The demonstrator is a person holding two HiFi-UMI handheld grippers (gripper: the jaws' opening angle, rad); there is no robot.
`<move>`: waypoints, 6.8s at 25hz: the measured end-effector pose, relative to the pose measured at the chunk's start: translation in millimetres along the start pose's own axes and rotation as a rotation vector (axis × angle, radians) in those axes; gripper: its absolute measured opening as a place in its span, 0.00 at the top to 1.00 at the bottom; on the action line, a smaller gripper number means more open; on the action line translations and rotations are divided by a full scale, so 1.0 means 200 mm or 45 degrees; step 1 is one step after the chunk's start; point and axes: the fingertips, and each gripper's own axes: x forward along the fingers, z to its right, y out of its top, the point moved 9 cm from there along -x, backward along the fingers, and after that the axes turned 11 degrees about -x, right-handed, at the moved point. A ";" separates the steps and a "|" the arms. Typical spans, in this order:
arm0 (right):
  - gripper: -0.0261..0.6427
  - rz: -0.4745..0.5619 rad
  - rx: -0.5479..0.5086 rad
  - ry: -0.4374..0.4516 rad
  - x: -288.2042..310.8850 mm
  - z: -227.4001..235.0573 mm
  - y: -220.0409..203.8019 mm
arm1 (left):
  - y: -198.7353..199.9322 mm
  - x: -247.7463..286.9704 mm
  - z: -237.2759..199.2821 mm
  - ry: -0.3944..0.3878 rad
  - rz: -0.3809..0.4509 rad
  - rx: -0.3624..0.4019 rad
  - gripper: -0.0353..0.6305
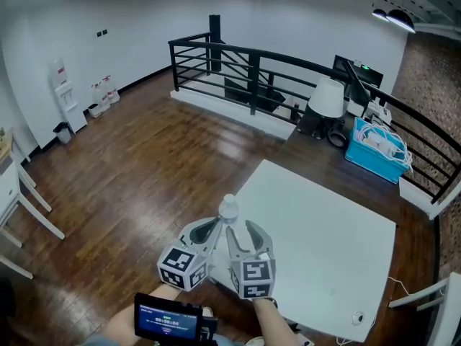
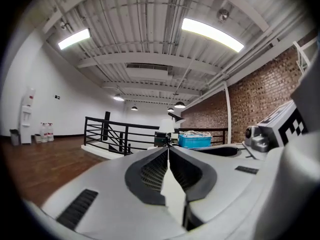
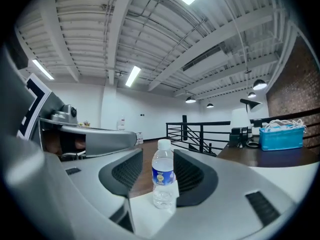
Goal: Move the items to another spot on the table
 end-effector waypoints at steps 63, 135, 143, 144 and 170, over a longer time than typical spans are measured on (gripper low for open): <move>0.53 0.029 -0.010 -0.130 0.43 0.06 0.11 | 0.08 0.24 -0.39 -0.069 -0.064 0.015 0.91; 0.53 -0.146 -0.027 -0.923 -1.95 1.36 -0.33 | -0.44 0.72 2.22 -0.856 -0.204 0.070 0.93; 0.52 -0.194 -0.004 -0.912 -2.02 1.39 -0.57 | -0.58 0.73 2.30 -0.825 -0.243 0.073 0.93; 0.52 -0.197 0.005 -0.911 -2.02 1.40 -0.60 | -0.60 0.73 2.30 -0.810 -0.246 0.072 0.93; 0.47 -0.171 0.102 -0.901 -2.06 1.46 -1.01 | -0.89 0.77 2.38 -0.773 -0.395 0.100 0.93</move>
